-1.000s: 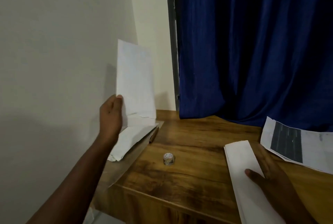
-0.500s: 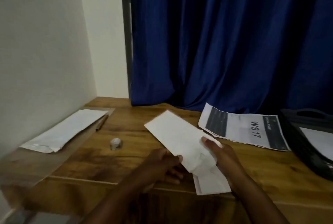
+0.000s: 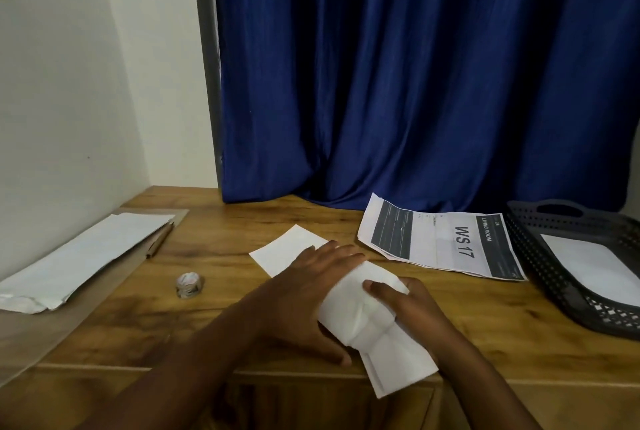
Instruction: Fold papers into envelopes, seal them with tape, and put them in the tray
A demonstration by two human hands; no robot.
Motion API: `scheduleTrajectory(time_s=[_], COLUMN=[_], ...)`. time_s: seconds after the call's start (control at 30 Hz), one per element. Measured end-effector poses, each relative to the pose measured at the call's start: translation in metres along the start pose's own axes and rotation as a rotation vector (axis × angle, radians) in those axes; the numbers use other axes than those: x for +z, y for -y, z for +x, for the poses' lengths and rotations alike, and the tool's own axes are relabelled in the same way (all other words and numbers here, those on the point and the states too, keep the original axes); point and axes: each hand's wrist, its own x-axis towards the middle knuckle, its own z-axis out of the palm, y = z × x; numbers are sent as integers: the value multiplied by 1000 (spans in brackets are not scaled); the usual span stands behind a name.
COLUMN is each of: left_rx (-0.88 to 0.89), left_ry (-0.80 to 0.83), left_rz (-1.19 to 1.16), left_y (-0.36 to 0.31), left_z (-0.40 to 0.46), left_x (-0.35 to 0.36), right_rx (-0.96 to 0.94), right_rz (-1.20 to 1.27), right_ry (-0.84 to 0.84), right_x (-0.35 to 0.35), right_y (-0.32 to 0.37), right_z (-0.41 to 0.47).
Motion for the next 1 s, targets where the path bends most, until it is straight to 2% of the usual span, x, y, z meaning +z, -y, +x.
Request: scheduleTrajectory(time_s=[0.2, 0.33, 0.5, 0.7, 0.8, 1.0], left_rx=[-30, -90, -50, 0, 16, 9], left_ry=[71, -30, -183, -230, -247, -232], left_rz=[-26, -67, 58, 224, 218, 221], left_y=[15, 21, 27, 26, 24, 23], left_z=[32, 36, 29, 29, 27, 26], left_x=[13, 26, 30, 31, 29, 28], right_rx=[34, 26, 6, -52, -55, -45], right_rz=[171, 115, 83, 11, -14, -71], right_ry=[-14, 17, 22, 66, 59, 163], right_x=[-4, -7, -8, 0, 2, -4], right_y=[-2, -5, -5, -16, -17, -9], right_z=[-3, 3, 10, 13, 15, 11])
